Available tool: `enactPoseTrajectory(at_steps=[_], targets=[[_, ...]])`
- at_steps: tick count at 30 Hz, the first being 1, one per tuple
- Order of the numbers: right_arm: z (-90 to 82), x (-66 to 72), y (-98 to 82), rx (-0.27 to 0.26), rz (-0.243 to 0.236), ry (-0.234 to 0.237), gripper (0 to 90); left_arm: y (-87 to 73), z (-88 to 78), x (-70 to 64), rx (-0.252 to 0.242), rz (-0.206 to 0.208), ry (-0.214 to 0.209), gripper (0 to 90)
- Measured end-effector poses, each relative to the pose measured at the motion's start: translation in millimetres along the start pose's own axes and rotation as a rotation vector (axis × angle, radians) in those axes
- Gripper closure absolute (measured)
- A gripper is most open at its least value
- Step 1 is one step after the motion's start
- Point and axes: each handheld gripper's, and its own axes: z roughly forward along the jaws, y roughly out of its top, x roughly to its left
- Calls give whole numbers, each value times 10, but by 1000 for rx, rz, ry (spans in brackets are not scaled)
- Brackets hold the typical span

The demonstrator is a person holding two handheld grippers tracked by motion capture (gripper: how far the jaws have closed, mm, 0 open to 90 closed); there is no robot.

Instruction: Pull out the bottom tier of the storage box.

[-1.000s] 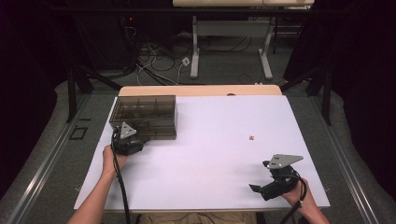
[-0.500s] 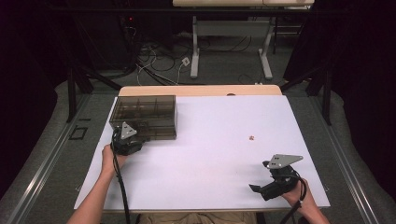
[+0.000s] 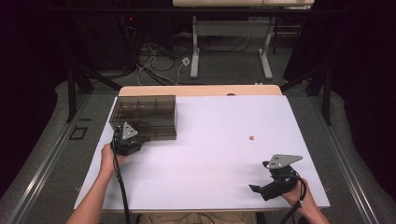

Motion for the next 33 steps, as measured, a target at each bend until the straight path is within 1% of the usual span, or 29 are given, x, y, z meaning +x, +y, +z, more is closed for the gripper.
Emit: enactPoseTrajectory(at_steps=[1, 9, 15, 19, 24, 28, 33], targets=[[7, 0, -3, -7, 1, -1, 3, 2, -1, 1, 2, 1, -2, 595], [8, 0, -3, -4, 3, 1, 3, 7, -23, 21, 21, 3, -33, 599], [8, -1, -3, -4, 3, 0, 3, 12, -44, 21, 38, 3, -47, 600], [6, -2, -5, -3, 5, 0, 3, 14, -50, 19, 45, 7, -48, 600], [5, -1, -5, -3, 4, -1, 3, 20, -64, 22, 61, 8, -65, 601], [6, -1, -5, -3, 5, 0, 3, 26, -68, 17, 66, 13, -66, 601], [7, -3, -6, -2, 5, 1, 3, 33, -78, 16, 78, 28, -72, 601]])
